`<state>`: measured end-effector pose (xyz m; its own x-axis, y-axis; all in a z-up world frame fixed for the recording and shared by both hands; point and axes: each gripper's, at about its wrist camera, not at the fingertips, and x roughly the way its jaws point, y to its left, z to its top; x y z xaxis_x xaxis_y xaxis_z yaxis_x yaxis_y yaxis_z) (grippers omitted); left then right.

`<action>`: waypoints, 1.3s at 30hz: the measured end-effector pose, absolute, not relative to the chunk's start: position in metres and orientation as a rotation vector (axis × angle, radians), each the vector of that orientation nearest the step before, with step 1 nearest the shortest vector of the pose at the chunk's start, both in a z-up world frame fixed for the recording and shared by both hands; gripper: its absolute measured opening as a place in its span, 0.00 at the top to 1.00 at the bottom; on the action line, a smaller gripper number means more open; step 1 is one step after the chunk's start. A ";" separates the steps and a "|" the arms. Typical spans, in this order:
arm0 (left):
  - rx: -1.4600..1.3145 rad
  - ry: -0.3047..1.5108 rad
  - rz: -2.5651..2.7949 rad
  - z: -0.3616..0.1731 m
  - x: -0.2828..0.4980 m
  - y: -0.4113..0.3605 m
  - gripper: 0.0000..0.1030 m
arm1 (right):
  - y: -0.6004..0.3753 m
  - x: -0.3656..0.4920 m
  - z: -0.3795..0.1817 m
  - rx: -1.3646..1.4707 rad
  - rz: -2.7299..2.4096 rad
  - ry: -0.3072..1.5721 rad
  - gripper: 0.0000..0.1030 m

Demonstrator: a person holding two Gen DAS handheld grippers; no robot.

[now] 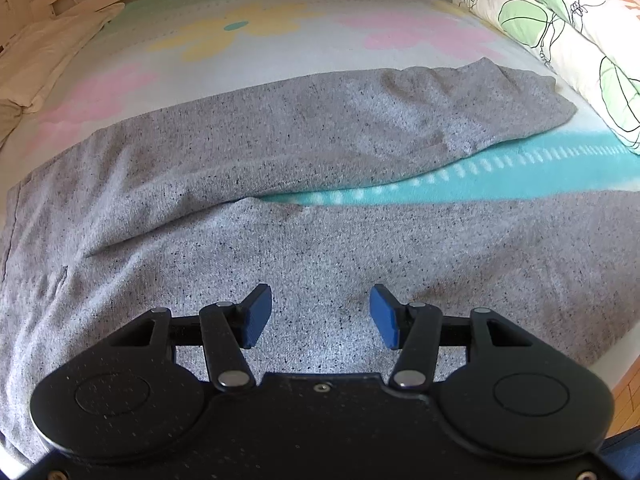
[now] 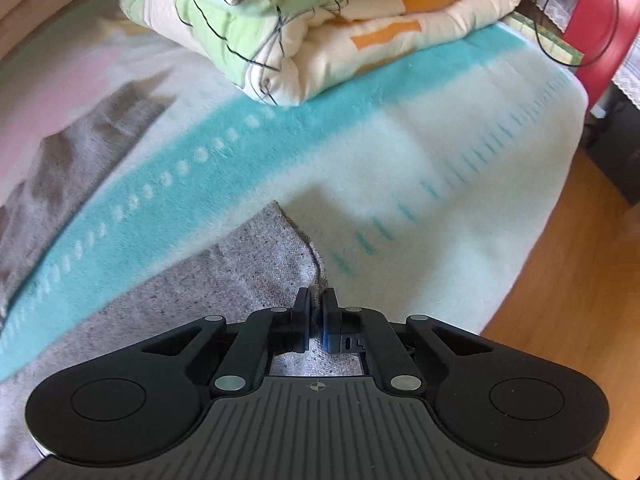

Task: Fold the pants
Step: 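Move the right gripper to the sweatpants leg end and close on it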

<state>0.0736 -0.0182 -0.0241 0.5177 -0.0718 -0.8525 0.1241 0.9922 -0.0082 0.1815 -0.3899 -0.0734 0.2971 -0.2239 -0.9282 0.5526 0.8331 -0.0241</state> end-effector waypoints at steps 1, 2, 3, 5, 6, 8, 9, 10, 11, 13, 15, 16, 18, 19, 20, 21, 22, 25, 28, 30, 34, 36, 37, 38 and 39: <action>0.055 1.021 -0.118 -0.024 0.074 -0.018 0.42 | -0.390 0.184 -0.078 0.312 -0.528 1.178 0.94; 0.055 1.025 -0.120 -0.025 0.074 -0.018 0.42 | -0.388 0.185 -0.077 0.291 -0.543 1.177 0.92; 0.056 1.032 -0.124 -0.027 0.075 -0.018 0.42 | -0.386 0.186 -0.073 0.279 -0.585 1.163 0.86; 0.070 1.046 -0.120 -0.034 0.077 -0.019 0.41 | -0.385 0.184 -0.059 0.269 -0.660 1.109 0.83; 0.075 1.056 -0.113 -0.037 0.078 -0.018 0.41 | -0.383 0.183 -0.051 0.276 -0.670 1.065 0.79; 0.058 1.096 -0.107 -0.046 0.082 -0.015 0.41 | -0.379 0.181 -0.036 0.310 -0.660 0.987 0.77; 0.039 1.119 -0.106 -0.050 0.085 -0.013 0.41 | -0.375 0.183 -0.030 0.334 -0.631 0.963 0.77; 0.023 1.128 -0.104 -0.053 0.087 -0.011 0.39 | -0.370 0.185 -0.025 0.361 -0.592 0.950 0.77; 0.022 1.118 -0.101 -0.054 0.087 -0.010 0.38 | -0.363 0.189 -0.022 0.386 -0.550 0.944 0.77; 0.049 1.114 -0.103 -0.054 0.091 -0.013 0.37 | -0.346 0.202 -0.018 0.414 -0.469 0.938 0.76; 0.041 1.113 -0.097 -0.053 0.093 -0.013 0.37 | -0.325 0.218 -0.013 0.423 -0.397 0.932 0.76; 0.029 1.117 -0.088 -0.052 0.095 -0.011 0.38 | -0.314 0.227 -0.012 0.428 -0.365 0.932 0.76; 0.005 1.119 -0.073 -0.045 0.102 -0.007 0.39 | -0.296 0.250 -0.011 0.438 -0.306 0.946 0.72; -0.005 1.110 -0.066 -0.040 0.105 -0.002 0.39 | -0.287 0.263 -0.011 0.440 -0.284 0.954 0.72; -0.011 1.096 -0.058 -0.033 0.110 0.002 0.39 | -0.277 0.275 -0.011 0.434 -0.265 0.961 0.71; -0.015 1.082 -0.049 -0.026 0.116 0.006 0.39 | -0.268 0.288 -0.010 0.422 -0.248 0.966 0.71; -0.017 1.068 -0.037 -0.019 0.122 0.011 0.39 | -0.258 0.301 -0.011 0.404 -0.232 0.967 0.71; -0.023 1.035 0.006 -0.002 0.142 0.029 0.39 | -0.234 0.339 -0.011 0.335 -0.208 0.974 0.71; 0.001 1.017 0.050 0.010 0.164 0.048 0.39 | -0.220 0.371 -0.018 0.313 -0.173 0.979 0.71; 0.011 1.010 0.079 0.015 0.176 0.062 0.39 | -0.215 0.392 -0.024 0.300 -0.107 0.987 0.71; -0.048 1.015 0.135 0.015 0.199 0.093 0.39 | -0.208 0.434 -0.036 0.210 -0.081 1.027 0.69; -0.090 1.029 0.163 0.014 0.207 0.103 0.39 | -0.208 0.450 -0.041 0.191 -0.131 1.027 0.63; -0.106 1.037 0.169 0.013 0.210 0.107 0.40 | -0.210 0.457 -0.045 0.201 -0.144 1.028 0.62; -0.115 1.044 0.170 0.012 0.212 0.110 0.40 | -0.208 0.463 -0.048 0.214 -0.156 1.035 0.60; -0.116 1.049 0.169 0.011 0.214 0.112 0.40 | -0.209 0.468 -0.052 0.228 -0.171 1.046 0.58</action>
<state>0.2140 0.1121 0.0115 0.4876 0.0837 -0.8690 -0.1937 0.9810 -0.0143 0.4678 -0.2093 -0.0518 0.4915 -0.0309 -0.8703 0.2472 0.9632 0.1055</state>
